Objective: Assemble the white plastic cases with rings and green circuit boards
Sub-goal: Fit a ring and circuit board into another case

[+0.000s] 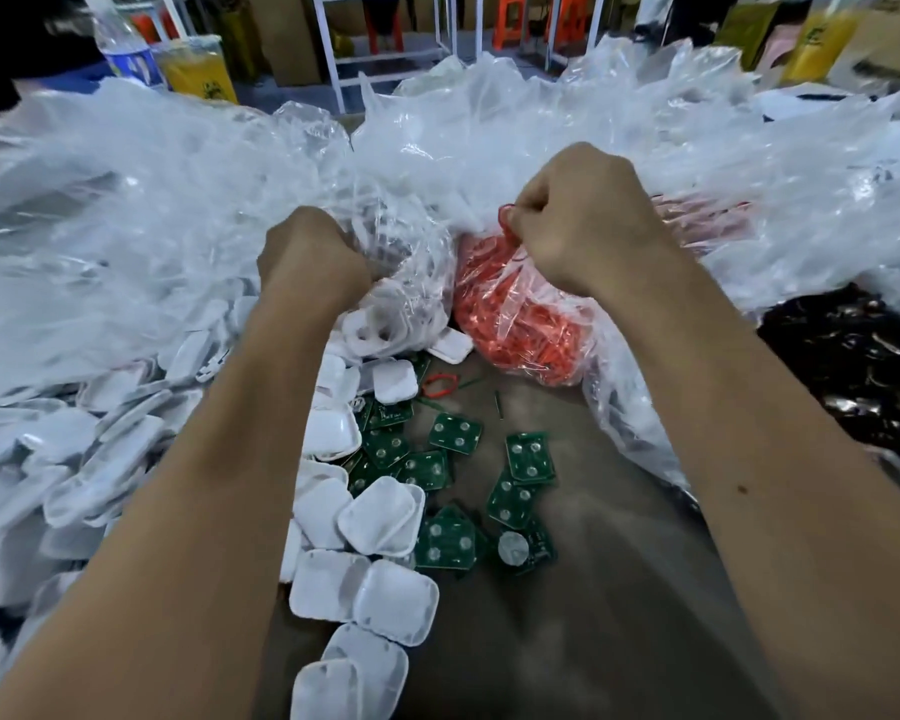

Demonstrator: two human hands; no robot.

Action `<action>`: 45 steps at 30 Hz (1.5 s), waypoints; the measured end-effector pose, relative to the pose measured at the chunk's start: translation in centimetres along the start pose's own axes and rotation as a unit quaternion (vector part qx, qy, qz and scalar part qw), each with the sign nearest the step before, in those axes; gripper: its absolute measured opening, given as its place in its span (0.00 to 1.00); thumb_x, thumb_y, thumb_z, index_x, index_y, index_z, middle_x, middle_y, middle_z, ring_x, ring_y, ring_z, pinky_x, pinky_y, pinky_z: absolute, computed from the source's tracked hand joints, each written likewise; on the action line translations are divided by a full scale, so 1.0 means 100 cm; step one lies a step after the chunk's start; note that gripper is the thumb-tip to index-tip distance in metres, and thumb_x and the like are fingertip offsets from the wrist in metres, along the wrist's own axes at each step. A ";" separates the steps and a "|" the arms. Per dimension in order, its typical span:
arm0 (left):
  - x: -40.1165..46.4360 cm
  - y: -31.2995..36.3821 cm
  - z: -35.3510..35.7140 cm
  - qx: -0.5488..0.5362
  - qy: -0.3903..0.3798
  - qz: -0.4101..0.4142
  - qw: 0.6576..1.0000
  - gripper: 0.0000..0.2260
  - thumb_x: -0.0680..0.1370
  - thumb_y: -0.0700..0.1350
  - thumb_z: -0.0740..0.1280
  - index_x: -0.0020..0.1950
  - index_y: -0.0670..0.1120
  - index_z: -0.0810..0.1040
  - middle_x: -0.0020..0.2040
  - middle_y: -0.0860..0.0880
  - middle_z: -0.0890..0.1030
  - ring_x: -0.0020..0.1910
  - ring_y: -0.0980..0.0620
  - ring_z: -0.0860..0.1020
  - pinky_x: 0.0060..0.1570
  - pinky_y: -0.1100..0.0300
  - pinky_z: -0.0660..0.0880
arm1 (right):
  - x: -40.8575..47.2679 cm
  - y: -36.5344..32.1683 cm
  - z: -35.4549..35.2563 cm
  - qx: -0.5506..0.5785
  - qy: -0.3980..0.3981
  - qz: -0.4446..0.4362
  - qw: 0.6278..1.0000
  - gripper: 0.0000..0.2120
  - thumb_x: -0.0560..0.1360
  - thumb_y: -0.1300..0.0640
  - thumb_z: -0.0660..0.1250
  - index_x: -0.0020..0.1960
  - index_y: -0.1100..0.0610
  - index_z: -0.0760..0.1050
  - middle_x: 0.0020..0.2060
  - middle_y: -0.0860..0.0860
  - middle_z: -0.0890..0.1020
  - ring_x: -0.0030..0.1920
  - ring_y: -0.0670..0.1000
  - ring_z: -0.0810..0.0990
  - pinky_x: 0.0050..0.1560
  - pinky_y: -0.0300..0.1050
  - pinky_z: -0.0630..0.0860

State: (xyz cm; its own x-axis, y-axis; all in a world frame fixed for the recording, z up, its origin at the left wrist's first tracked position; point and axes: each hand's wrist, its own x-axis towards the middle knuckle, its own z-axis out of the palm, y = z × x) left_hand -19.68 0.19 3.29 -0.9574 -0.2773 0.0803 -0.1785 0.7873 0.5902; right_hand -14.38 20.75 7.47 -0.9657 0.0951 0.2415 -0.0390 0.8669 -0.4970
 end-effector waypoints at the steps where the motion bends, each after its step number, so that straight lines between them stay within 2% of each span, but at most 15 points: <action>1: -0.001 -0.001 -0.003 -0.018 -0.005 -0.001 1.000 0.08 0.75 0.45 0.76 0.50 0.43 0.85 0.52 0.42 0.83 0.48 0.42 0.80 0.48 0.53 0.78 | 0.001 0.005 -0.002 -0.003 0.008 0.016 1.000 0.12 0.81 0.52 0.71 0.54 0.61 0.85 0.46 0.59 0.85 0.43 0.57 0.84 0.41 0.42 0.74; 5: -0.004 0.001 -0.010 -0.066 -0.034 0.007 0.997 0.02 0.75 0.38 0.74 0.47 0.40 0.85 0.49 0.38 0.84 0.42 0.42 0.80 0.44 0.50 0.78 | 0.015 0.034 -0.030 -0.035 0.088 0.109 0.990 0.16 0.79 0.51 0.74 0.61 0.60 0.83 0.53 0.61 0.85 0.50 0.60 0.85 0.50 0.50 0.82; 7: -0.006 0.006 -0.009 -0.038 -0.033 0.018 0.999 0.03 0.74 0.36 0.72 0.47 0.39 0.84 0.47 0.38 0.83 0.44 0.41 0.80 0.46 0.48 0.80 | 0.018 0.042 -0.038 -0.061 0.058 0.131 0.988 0.16 0.77 0.52 0.76 0.61 0.59 0.83 0.55 0.60 0.85 0.53 0.60 0.84 0.50 0.48 0.79; 11: -0.012 0.020 -0.005 0.057 -0.011 0.047 0.997 0.07 0.73 0.39 0.70 0.50 0.41 0.81 0.45 0.42 0.80 0.45 0.41 0.78 0.43 0.53 0.75 | 0.013 0.047 -0.029 -0.027 0.011 0.105 0.994 0.04 0.74 0.57 0.79 0.49 0.53 0.88 0.45 0.54 0.86 0.37 0.47 0.78 0.45 0.42 0.74; 15: -0.014 0.017 -0.012 0.060 0.047 0.025 0.997 0.08 0.72 0.38 0.72 0.50 0.41 0.82 0.38 0.46 0.76 0.33 0.49 0.72 0.31 0.60 0.66 | 0.013 0.054 -0.027 0.022 0.055 0.080 0.995 0.07 0.77 0.61 0.74 0.49 0.51 0.88 0.45 0.51 0.87 0.35 0.42 0.76 0.36 0.35 0.71; 20: -0.024 0.003 -0.022 -0.086 0.109 0.027 0.990 0.17 0.71 0.55 0.79 0.40 0.43 0.79 0.34 0.42 0.79 0.34 0.41 0.80 0.41 0.52 0.78 | 0.013 0.050 -0.027 0.056 0.124 0.060 0.989 0.11 0.81 0.61 0.65 0.51 0.57 0.87 0.47 0.58 0.86 0.42 0.54 0.82 0.37 0.40 0.72; 23: -0.026 -0.008 -0.025 -0.271 0.082 -0.043 0.958 0.16 0.76 0.52 0.76 0.40 0.41 0.79 0.30 0.44 0.75 0.25 0.47 0.72 0.37 0.55 0.74 | 0.011 0.026 -0.023 0.183 0.141 0.043 0.972 0.14 0.77 0.61 0.57 0.46 0.69 0.78 0.35 0.62 0.75 0.33 0.54 0.69 0.33 0.46 0.63; 26: -0.028 -0.016 -0.027 -0.375 0.020 -0.106 0.921 0.11 0.79 0.44 0.73 0.39 0.43 0.77 0.24 0.49 0.74 0.20 0.51 0.72 0.36 0.54 0.77 | -0.006 -0.010 -0.005 0.317 0.056 0.014 0.947 0.09 0.74 0.56 0.55 0.42 0.57 0.72 0.32 0.56 0.68 0.27 0.50 0.62 0.29 0.43 0.58; 29: -0.031 -0.023 -0.027 -0.396 0.003 -0.115 0.911 0.11 0.82 0.38 0.69 0.39 0.43 0.78 0.21 0.53 0.75 0.18 0.56 0.74 0.28 0.59 0.80 | -0.024 -0.027 0.032 0.329 -0.051 -0.024 0.943 0.18 0.84 0.51 0.59 0.37 0.56 0.70 0.25 0.49 0.66 0.22 0.47 0.60 0.24 0.38 0.60; 32: -0.035 -0.029 -0.022 -0.324 0.003 -0.088 0.942 0.09 0.81 0.32 0.65 0.43 0.40 0.80 0.28 0.48 0.77 0.22 0.56 0.76 0.22 0.65 0.74 | -0.038 -0.017 0.075 0.301 -0.065 -0.075 0.948 0.23 0.86 0.51 0.63 0.33 0.54 0.66 0.24 0.43 0.64 0.26 0.45 0.62 0.29 0.40 0.61; 35: -0.038 -0.031 -0.014 -0.271 -0.035 -0.059 0.960 0.09 0.78 0.30 0.66 0.43 0.42 0.81 0.34 0.44 0.78 0.22 0.56 0.75 0.18 0.69 0.65 | -0.047 0.001 0.100 0.357 -0.069 -0.097 0.926 0.20 0.84 0.51 0.67 0.35 0.58 0.77 0.24 0.48 0.70 0.29 0.42 0.68 0.32 0.38 0.66; 37: -0.038 -0.030 -0.011 -0.302 -0.057 -0.055 0.950 0.10 0.77 0.29 0.68 0.43 0.44 0.81 0.40 0.42 0.83 0.29 0.54 0.81 0.23 0.66 0.72 | -0.050 0.006 0.106 0.389 -0.074 -0.110 0.912 0.14 0.82 0.50 0.70 0.42 0.56 0.85 0.29 0.56 0.79 0.31 0.44 0.74 0.34 0.40 0.71; 39: -0.038 -0.027 -0.009 -0.317 -0.059 -0.052 0.945 0.11 0.75 0.29 0.69 0.45 0.45 0.82 0.47 0.41 0.85 0.42 0.46 0.85 0.35 0.57 0.82 | -0.049 0.008 0.107 0.416 -0.063 -0.112 0.900 0.10 0.82 0.51 0.71 0.47 0.52 0.88 0.30 0.49 0.83 0.33 0.42 0.77 0.35 0.39 0.74; 41: -0.038 -0.029 -0.009 -0.319 -0.031 -0.049 0.946 0.11 0.73 0.31 0.73 0.47 0.46 0.83 0.46 0.43 0.86 0.45 0.45 0.86 0.42 0.55 0.84 | -0.047 0.010 0.106 0.430 -0.060 -0.099 0.895 0.08 0.82 0.52 0.70 0.50 0.51 0.88 0.27 0.44 0.78 0.30 0.42 0.74 0.33 0.40 0.75; 45: -0.044 -0.046 -0.025 -0.206 0.174 -0.008 0.963 0.12 0.73 0.40 0.77 0.55 0.48 0.83 0.46 0.51 0.85 0.42 0.55 0.84 0.34 0.70 0.75 | -0.049 0.009 0.102 0.474 -0.115 -0.088 0.869 0.08 0.82 0.52 0.71 0.59 0.47 0.85 0.28 0.47 0.77 0.26 0.43 0.75 0.30 0.49 0.81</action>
State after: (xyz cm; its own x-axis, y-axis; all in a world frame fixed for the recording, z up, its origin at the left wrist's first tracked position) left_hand -14.10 -3.61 2.18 -0.8090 -0.5111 0.2902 -0.0183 0.5155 0.8567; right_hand -12.29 16.08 -2.70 -0.9449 -0.1925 0.2648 -0.2799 0.0555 -0.9584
